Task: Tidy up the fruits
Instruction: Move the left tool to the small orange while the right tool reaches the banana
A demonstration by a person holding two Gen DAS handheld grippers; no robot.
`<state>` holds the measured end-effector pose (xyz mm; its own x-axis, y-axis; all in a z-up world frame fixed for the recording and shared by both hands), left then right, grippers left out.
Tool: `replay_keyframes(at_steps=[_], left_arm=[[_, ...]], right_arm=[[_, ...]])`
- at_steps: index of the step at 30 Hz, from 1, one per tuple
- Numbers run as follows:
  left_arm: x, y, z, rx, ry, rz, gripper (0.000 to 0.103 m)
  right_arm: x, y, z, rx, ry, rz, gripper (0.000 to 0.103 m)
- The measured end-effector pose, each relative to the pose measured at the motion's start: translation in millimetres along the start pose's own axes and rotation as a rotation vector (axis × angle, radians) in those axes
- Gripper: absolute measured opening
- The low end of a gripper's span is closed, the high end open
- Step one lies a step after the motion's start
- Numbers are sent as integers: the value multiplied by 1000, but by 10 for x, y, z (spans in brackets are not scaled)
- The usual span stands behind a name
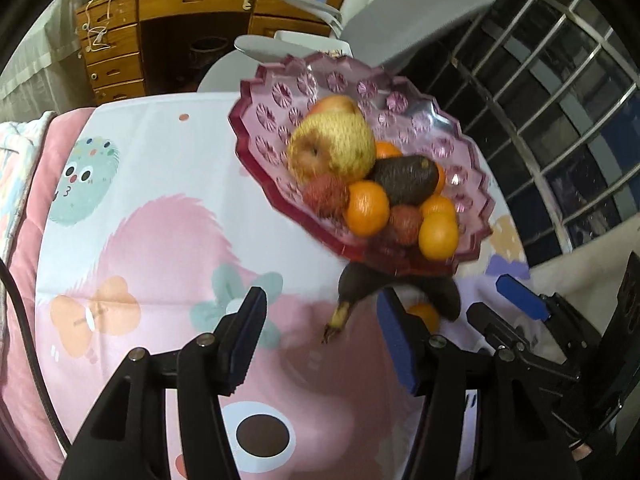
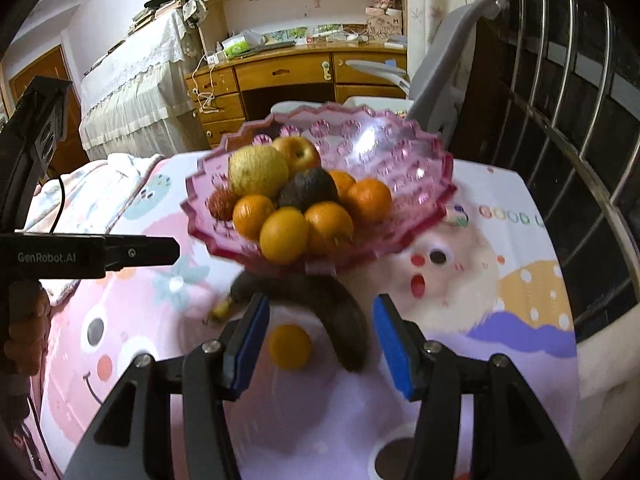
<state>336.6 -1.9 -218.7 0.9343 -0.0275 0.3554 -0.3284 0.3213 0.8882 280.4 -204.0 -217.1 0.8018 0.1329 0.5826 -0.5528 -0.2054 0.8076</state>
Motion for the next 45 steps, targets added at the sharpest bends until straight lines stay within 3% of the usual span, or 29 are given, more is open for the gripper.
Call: replay_keyframes(at_steps=[14, 23, 32, 45], left_arm=[[-360, -307, 365, -88, -78, -92, 56], [-423, -552, 574, -124, 26, -114, 56], [-398, -667, 637, -91, 103, -103, 56], [-339, -792, 662, -89, 184, -88, 49]], right_arm=[[-160, -280, 214, -9, 42, -46, 55], [-203, -450, 312, 59, 118, -54, 55], [-195, -609, 321, 143, 212, -46, 54], [-172, -658, 343, 182, 279, -24, 50]])
Point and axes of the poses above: each gripper's, at about its wrist camera, not at the fingertips, and y roughly against the way its jaws point, z to its right, x to its top, the point moved 1 cm from there along -y, roughly the way its jaws point, and after that the axes turned 3 degrees about -z, right-handed, at the moved point
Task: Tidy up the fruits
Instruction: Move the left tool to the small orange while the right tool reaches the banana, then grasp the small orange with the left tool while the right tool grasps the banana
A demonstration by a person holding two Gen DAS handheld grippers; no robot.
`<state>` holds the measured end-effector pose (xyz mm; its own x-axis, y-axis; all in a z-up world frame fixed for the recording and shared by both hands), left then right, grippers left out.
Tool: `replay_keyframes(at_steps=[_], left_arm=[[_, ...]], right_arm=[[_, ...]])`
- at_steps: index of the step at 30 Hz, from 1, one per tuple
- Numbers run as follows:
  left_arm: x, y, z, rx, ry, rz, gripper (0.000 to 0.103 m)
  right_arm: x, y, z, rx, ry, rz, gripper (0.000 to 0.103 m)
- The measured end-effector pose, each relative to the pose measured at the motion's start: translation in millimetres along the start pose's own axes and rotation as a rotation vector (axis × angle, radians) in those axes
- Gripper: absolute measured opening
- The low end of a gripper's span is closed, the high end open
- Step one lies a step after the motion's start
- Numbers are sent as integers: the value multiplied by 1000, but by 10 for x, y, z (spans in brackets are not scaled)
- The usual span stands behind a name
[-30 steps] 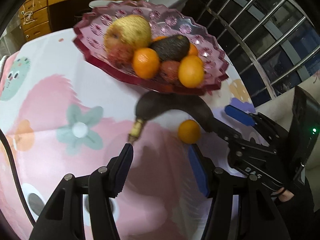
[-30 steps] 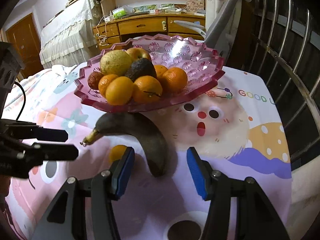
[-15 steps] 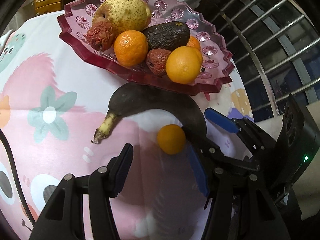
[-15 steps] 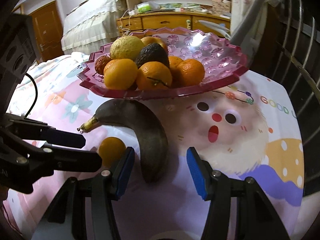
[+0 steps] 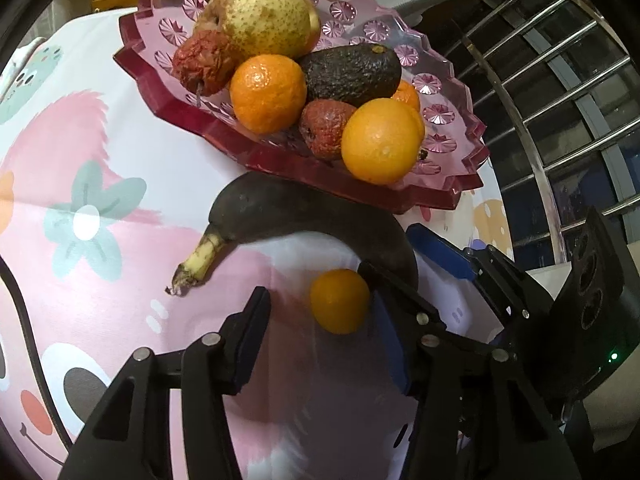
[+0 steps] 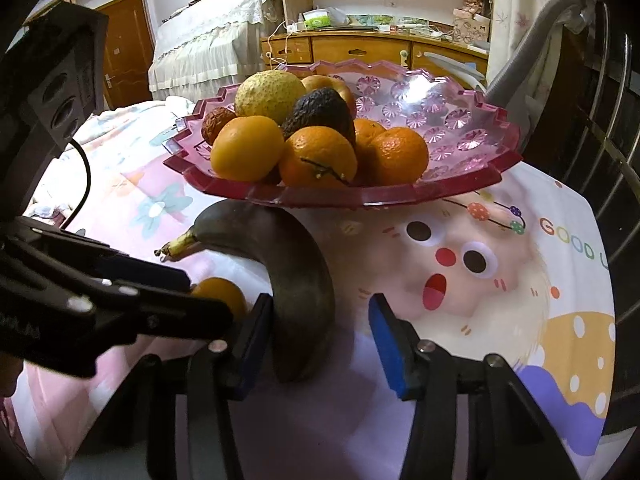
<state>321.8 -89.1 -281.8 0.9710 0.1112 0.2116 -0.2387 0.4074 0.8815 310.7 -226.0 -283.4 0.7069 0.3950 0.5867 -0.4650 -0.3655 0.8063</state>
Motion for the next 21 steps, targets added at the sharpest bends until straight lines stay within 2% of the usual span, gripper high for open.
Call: replay_keyframes(at_steps=[5, 6, 13, 21], left_arm=[[7, -20, 8, -45, 16, -6, 31], [8, -23, 11, -54, 18, -5, 30], [-11, 4, -30, -59, 41, -10, 28], [-1, 289, -222, -47, 70, 43, 28]], right_arm=[[9, -4, 39, 15, 8, -1, 49], [10, -3, 46, 17, 6, -1, 49], [17, -10, 57, 18, 1, -9, 49], [119, -95, -39, 1, 9, -21, 49]])
Point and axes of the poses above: each gripper's, at about its wrist camera, not at the fingertips, and y roughly against the way its jaws point, z to its right, x to its top, the point moved 1 cm from there along -y, roughly the way its jaws point, and after that the axes turned 3 degrees about -z, right-handed, at the moved point
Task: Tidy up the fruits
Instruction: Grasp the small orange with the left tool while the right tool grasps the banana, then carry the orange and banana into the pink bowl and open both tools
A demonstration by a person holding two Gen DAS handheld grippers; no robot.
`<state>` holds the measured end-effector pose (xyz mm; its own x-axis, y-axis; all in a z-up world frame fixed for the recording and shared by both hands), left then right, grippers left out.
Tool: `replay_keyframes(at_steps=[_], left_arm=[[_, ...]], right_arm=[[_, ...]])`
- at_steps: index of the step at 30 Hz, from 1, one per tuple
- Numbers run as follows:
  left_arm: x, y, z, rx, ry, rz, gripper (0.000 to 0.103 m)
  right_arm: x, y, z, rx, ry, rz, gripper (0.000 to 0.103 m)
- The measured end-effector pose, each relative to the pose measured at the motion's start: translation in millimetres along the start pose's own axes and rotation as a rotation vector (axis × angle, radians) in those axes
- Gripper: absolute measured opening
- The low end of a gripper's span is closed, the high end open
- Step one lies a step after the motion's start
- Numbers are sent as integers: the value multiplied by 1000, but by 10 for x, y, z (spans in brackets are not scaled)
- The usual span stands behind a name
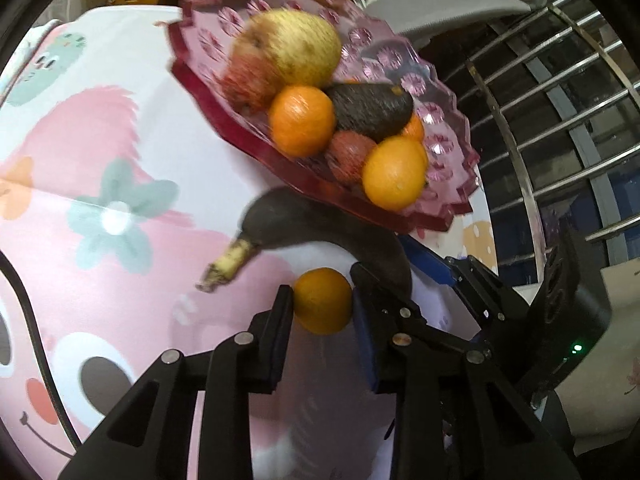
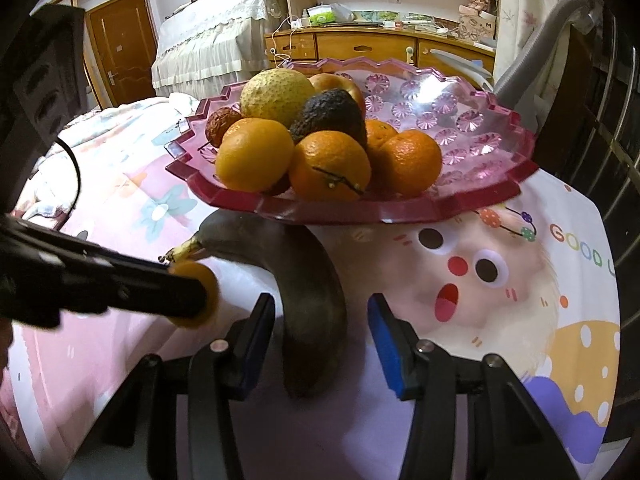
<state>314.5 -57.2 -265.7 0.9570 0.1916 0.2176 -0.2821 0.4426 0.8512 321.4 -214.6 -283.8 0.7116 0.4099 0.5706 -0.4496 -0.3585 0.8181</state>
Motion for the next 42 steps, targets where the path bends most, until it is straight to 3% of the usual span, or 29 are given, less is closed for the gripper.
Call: replay_keyframes(at_steps=[5, 8, 29, 34, 42], left_arm=[[1, 137, -138, 13, 22, 29, 28], [-20, 196, -237, 20, 35, 40, 28], [-108, 697, -605, 68, 50, 100, 28], [-99, 867, -631, 78, 24, 103, 28], [-15, 1191, -524, 57, -48, 143, 28]], right_arm=[[53, -57, -96, -53, 15, -1, 48], [50, -64, -159, -65, 57, 7, 35], [-117, 226, -495, -153, 40, -6, 30], [-157, 396, -591, -162, 37, -19, 30], [-95, 808, -764, -185, 35, 33, 30]])
Point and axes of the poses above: each gripper's, at about its wrist camera, not at the fingertips, and y roughly against the way its jaws point, z to its right, x to its top, the point moved 1 cm from there along -y, roughly the way its jaws point, and after that the axes turned 3 degrees about -z, right-handed, at the moved point
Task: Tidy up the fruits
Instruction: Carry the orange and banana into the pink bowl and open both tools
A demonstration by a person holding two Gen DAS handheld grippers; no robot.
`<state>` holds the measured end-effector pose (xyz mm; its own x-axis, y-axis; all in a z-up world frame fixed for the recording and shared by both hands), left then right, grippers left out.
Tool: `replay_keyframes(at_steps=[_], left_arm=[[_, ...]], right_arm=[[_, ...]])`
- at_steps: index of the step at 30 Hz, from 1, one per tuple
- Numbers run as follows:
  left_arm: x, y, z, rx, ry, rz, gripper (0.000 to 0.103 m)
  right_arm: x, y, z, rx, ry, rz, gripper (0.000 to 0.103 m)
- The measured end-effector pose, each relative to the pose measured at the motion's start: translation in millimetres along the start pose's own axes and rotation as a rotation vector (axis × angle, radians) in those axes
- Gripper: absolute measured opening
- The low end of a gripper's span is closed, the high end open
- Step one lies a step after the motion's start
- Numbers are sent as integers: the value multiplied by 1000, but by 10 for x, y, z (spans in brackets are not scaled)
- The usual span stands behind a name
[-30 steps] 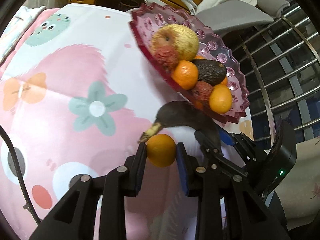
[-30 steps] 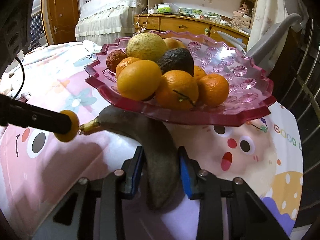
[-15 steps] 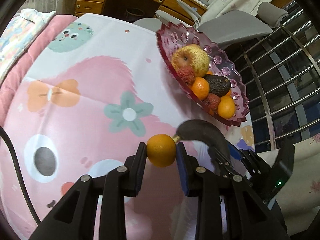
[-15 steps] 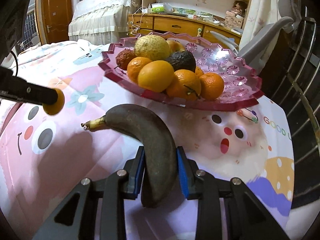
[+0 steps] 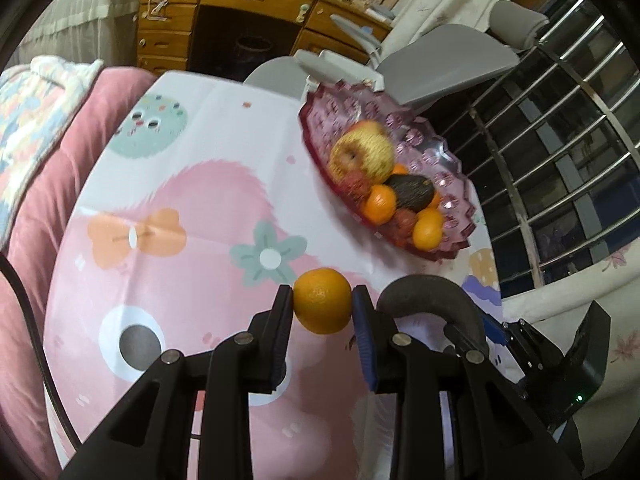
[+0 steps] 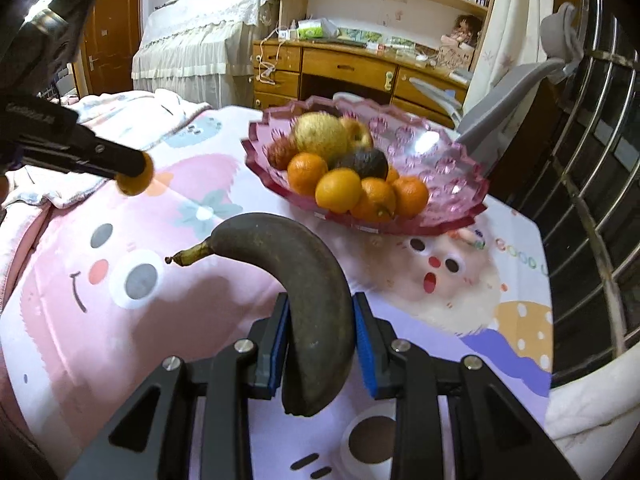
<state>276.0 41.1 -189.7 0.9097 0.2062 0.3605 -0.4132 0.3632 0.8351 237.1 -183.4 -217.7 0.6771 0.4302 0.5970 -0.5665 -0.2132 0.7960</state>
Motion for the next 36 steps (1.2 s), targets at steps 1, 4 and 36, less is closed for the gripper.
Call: replay_keyframes(at_steps=[1, 4, 36], left_arm=[[21, 36, 18, -5, -7, 8, 28], [113, 132, 62, -19, -32, 33, 28], [1216, -680, 347, -30, -98, 55, 28]], right_arm=[[16, 51, -9, 3, -3, 7, 30], [107, 194, -10, 13, -17, 30, 30], [1231, -905, 1336, -104, -331, 76, 30]])
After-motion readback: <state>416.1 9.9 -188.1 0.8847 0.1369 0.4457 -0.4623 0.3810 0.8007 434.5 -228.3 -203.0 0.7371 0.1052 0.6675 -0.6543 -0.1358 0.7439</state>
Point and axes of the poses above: each gripper's, at about its wrist camera, not at the fingertips, and y roughly against the way its jaws point, z to its right, x to its top, the point moved 1 cm from there along -y, roughly the way its jaws point, and after that the axes turned 3 degrees about -z, right-handed, at the moved point
